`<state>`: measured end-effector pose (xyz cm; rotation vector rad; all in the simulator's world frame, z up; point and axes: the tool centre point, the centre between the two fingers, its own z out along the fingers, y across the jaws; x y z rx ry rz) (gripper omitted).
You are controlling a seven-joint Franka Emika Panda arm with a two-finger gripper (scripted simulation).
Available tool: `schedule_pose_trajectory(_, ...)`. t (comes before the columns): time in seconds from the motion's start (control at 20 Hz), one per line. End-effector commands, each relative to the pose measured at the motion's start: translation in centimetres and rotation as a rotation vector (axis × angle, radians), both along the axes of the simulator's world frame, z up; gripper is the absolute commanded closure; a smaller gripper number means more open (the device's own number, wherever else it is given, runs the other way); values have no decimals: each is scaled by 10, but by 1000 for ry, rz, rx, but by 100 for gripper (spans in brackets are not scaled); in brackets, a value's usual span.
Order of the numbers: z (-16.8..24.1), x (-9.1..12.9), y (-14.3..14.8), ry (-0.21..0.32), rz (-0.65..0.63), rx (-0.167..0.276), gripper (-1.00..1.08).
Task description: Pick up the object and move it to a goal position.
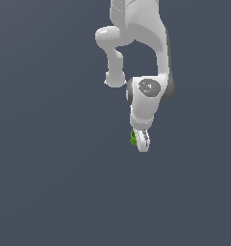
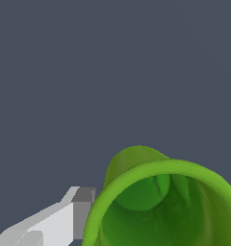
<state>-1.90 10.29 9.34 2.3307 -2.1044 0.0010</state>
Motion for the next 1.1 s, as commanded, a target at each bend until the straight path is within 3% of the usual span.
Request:
schedule_pose_trajectory(0.0, 19, 10, 6, -2, 0, 0, 108)
schedule_pose_trajectory(0.55, 96, 53, 32, -1, 0, 0, 108)
schedule_pose_trajectory(1.05, 123, 71, 42, -1, 1, 1, 108)
